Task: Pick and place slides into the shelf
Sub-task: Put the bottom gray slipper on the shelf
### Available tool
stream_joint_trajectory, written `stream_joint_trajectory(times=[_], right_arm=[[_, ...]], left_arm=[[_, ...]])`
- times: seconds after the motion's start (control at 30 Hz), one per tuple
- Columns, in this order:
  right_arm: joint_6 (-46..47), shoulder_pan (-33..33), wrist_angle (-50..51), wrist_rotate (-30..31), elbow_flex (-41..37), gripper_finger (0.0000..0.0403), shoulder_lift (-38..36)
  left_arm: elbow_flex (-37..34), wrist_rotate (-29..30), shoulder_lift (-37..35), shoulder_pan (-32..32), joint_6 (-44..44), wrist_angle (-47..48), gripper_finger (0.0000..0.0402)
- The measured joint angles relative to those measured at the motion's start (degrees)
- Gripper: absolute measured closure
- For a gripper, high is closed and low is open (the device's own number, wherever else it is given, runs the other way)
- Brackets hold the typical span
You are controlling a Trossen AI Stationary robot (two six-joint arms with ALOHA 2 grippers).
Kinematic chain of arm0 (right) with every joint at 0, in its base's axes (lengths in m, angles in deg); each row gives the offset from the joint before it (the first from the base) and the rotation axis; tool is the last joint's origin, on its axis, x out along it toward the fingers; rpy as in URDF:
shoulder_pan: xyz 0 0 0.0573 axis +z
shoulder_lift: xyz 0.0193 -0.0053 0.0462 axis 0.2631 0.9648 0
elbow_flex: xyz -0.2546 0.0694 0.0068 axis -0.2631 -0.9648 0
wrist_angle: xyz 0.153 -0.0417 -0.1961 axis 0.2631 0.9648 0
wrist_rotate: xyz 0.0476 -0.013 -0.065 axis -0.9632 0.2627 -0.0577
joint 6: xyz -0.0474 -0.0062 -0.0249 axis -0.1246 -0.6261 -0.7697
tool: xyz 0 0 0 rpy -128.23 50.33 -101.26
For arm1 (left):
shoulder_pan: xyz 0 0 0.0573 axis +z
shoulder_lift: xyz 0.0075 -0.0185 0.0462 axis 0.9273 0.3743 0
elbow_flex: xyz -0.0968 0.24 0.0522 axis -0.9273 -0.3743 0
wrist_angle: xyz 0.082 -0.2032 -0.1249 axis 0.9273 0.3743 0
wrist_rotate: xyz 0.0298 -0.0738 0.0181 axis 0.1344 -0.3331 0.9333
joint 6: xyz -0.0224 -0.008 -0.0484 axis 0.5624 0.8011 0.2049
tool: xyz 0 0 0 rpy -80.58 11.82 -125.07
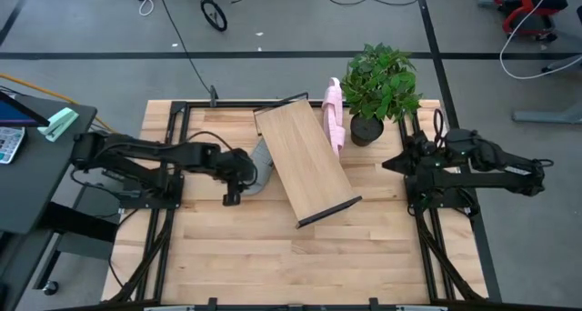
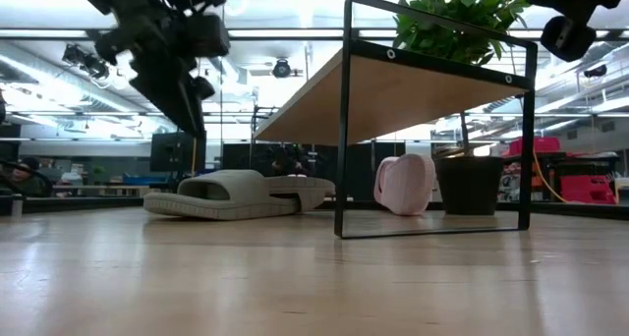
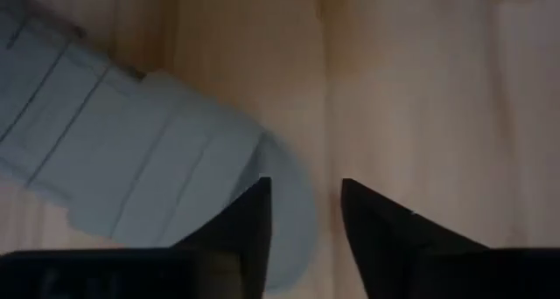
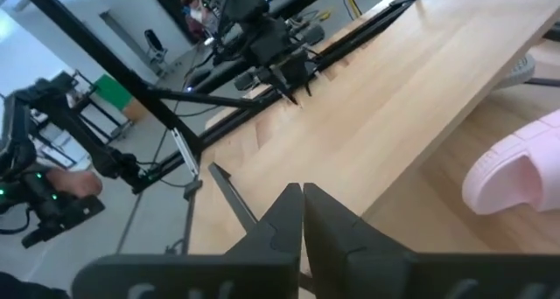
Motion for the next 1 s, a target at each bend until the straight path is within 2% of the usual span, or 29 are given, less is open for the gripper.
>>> stream_joint_trajectory(times=[0.17,0.33,0.47,0.73,1.0], right_arm=[[-1.4,0.0,0.2,0.0,0.0,0.0356,1.4],[-1.5,0.0,0.6,0.0,0.0,0.0332,2.4],[-1.6,0.0,0.5,0.0,0.0,0.0316,3.0],[-1.7,0.0,0.4,0.4,0.0,0.0302,4.0],[-1.7,0.0,0.4,0.5,0.0,0.0302,4.8]], left_arm=[[0.0,3.6,2.3,0.0,-0.3,0.6,0.0188],[0.0,2.5,3.3,-1.3,-0.3,5.2,0.0161],[0.0,1.4,3.3,-3.8,-0.3,7.0,0.0161],[0.0,1.2,5.1,-8.1,-4.5,4.4,0.0162],[0.0,8.8,12.4,-8.3,-4.6,4.6,0.0160]])
